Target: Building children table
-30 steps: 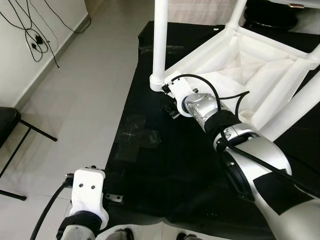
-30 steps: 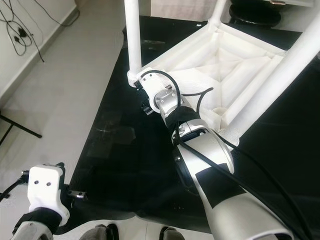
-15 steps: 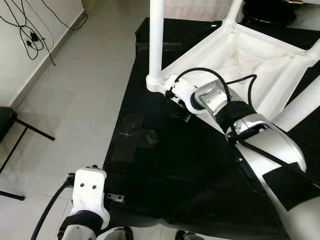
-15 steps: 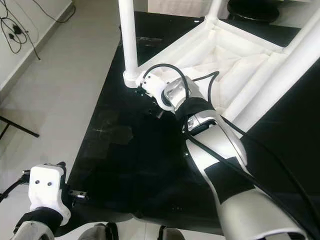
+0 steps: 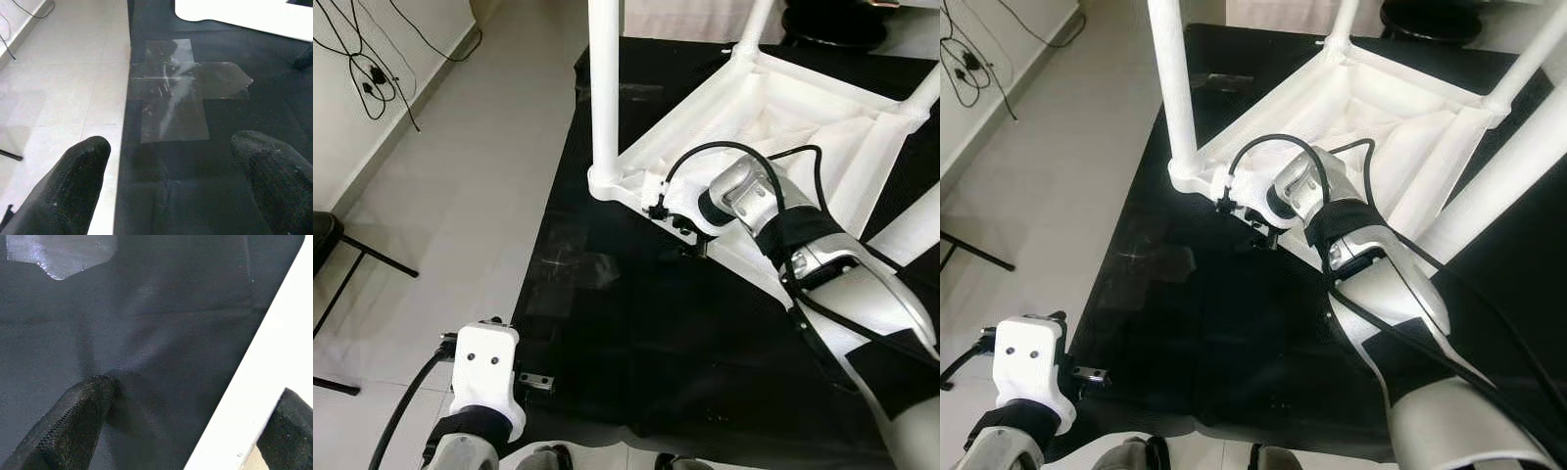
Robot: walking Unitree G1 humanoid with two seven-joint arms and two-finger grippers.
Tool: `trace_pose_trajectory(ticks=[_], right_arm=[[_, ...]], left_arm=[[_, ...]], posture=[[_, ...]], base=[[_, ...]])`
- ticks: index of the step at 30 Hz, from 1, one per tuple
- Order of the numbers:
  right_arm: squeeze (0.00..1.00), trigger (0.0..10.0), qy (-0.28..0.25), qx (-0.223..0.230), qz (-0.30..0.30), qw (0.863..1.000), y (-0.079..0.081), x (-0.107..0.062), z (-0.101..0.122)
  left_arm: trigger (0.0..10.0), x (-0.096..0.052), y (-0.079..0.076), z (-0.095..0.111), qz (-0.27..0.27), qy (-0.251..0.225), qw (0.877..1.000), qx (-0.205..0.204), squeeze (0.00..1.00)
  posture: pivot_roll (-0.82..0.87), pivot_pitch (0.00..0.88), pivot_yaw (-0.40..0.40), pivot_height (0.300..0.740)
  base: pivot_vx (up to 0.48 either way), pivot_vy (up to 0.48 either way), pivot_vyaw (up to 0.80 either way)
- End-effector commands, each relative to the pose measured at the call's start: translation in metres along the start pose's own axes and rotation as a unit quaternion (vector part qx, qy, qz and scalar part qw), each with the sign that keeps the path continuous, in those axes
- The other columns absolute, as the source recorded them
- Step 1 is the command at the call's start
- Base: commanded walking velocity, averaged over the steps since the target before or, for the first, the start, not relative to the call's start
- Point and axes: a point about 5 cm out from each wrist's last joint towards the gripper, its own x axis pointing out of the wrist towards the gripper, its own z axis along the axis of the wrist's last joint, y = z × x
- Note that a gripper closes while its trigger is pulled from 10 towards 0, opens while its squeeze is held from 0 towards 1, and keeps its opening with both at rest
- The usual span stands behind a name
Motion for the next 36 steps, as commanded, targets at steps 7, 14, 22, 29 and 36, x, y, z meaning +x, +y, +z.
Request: trace_pose_trajectory(ticks=[7, 14, 22, 29, 36], right_arm=[[0.00, 0.0, 0.011, 0.120, 0.013, 0.993, 0.016, 0.028, -0.009], [0.00, 0.0, -0.012, 0.167, -0.028, 0.986, 0.014, 0.028, 0.002], [0.00, 0.0, -0.097, 0.070, -0.004, 0.993, 0.021, 0.024, 0.023], [0.00, 0.0, -0.160, 0.007, 0.019, 0.987, 0.038, 0.018, 0.023], [0.00, 0.0, -0.193, -0.046, 0.091, 0.976, 0.071, 0.007, 0.014]], left_arm=[[10.0, 0.001, 0.003, -0.008, 0.001, 0.023, 1.000, 0.003, 0.00], [10.0, 0.003, 0.002, -0.008, 0.001, 0.022, 1.000, 0.003, 0.00], [10.0, 0.003, 0.003, -0.008, 0.002, 0.021, 1.000, 0.001, 0.00], [10.0, 0.005, 0.004, -0.008, 0.001, 0.021, 1.000, 0.002, 0.00], [10.0, 0.006, 0.005, -0.009, -0.001, 0.021, 1.000, 0.005, 0.00]], posture=[[0.07, 0.226, -0.033, 0.740], [0.07, 0.223, -0.035, 0.740], [0.07, 0.221, -0.034, 0.740], [0.06, 0.218, -0.030, 0.740], [0.07, 0.210, -0.020, 0.740]], base=[[0.000, 0.000, 0.00], [0.000, 0.000, 0.00], [0.000, 0.000, 0.00], [0.000, 0.000, 0.00], [0.000, 0.000, 0.00]])
